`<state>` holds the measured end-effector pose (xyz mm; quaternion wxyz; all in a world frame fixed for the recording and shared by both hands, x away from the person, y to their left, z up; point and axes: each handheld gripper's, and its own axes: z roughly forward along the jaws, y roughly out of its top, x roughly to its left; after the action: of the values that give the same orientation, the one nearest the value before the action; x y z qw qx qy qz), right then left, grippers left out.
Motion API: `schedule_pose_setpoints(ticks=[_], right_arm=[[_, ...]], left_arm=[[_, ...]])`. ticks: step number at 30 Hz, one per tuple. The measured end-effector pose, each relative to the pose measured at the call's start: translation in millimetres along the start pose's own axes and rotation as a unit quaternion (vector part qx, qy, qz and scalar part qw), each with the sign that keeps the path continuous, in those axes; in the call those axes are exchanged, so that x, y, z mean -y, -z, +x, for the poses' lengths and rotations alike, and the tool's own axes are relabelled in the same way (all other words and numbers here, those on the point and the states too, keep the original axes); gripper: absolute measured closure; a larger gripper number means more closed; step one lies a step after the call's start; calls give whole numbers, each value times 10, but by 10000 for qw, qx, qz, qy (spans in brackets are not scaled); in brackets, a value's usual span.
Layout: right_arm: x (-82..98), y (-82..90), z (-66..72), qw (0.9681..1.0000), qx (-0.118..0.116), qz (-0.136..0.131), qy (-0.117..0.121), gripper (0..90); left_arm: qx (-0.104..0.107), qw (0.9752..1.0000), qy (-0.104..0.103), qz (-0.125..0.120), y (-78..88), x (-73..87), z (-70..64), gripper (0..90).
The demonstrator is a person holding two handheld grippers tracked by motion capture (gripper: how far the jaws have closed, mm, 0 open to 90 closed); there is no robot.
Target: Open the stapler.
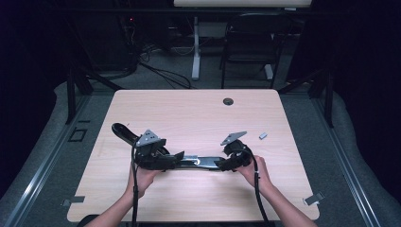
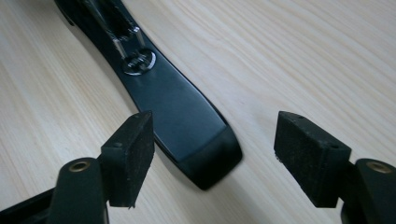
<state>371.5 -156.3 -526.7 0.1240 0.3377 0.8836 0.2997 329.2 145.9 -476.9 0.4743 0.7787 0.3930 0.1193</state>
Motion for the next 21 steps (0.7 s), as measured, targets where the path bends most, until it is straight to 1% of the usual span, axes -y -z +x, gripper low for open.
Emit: schedule_pose_setpoints(ticks=[1, 2, 4, 5, 6, 7, 8, 10, 11, 12, 14, 15, 16, 17, 18, 19, 20, 21], right_arm=[[1, 19, -24, 10000, 37, 13, -4, 261], [2, 49, -56, 9999, 156, 50, -13, 228], [7, 112, -135, 9995, 281, 70, -101, 194], [9, 135, -166, 9993, 331, 66, -153, 152], [9, 169, -223, 9988, 406, 91, -240, 141], [6, 198, -251, 9985, 407, 144, -339, 142], [12, 226, -295, 9983, 417, 135, -396, 141], [25, 300, -375, 9974, 474, 195, -509, 137], [33, 320, -404, 9973, 461, 206, -536, 130], [48, 351, -449, 9967, 451, 239, -636, 116], [80, 390, -525, 9956, 434, 265, -792, 80], [87, 395, -541, 9953, 422, 265, -829, 73], [104, 411, -579, 9948, 360, 269, -918, 73], [118, 424, -612, 9949, 222, 267, -952, 73], [128, 425, -634, 9946, 135, 248, -999, 72], [136, 428, -647, 9942, 125, 243, -1039, 72], [141, 443, -663, 9942, 66, 322, -1023, 72], [148, 442, -674, 9944, 16, 270, -1023, 72]], left_arm=[[21, 10000, 10, 33, 8, 6, 0, 82], [36, 10000, 26, 57, 12, 11, -5, 75], [62, 9999, -17, 139, 15, 17, -8, 54], [83, 9998, -48, 189, 10, 24, -11, 43], [111, 9997, -39, 229, 7, 29, -17, 33], [118, 9996, -49, 265, 3, 36, -24, 24], [135, 9994, -36, 304, -5, 45, -36, 15], [183, 9991, -81, 387, -5, 52, -39, 1], [190, 9990, -78, 408, -4, 57, -48, 0], [189, 9990, -84, 392, -6, 62, -53, 0], [231, 9987, -86, 442, 2, 66, -58, 0], [281, 9986, -60, 442, 6, 73, -59, 0], [306, 9986, -37, 423, 8, 81, -57, 0], [352, 9984, -20, 435, 13, 87, -55, 0], [366, 9984, -12, 439, 17, 95, -55, 0], [369, 9983, -12, 445, 23, 102, -53, 0], [385, 9982, -9, 465, 31, 105, -50, 0], [375, 9982, -20, 457, 40, 113, -47, 0]])
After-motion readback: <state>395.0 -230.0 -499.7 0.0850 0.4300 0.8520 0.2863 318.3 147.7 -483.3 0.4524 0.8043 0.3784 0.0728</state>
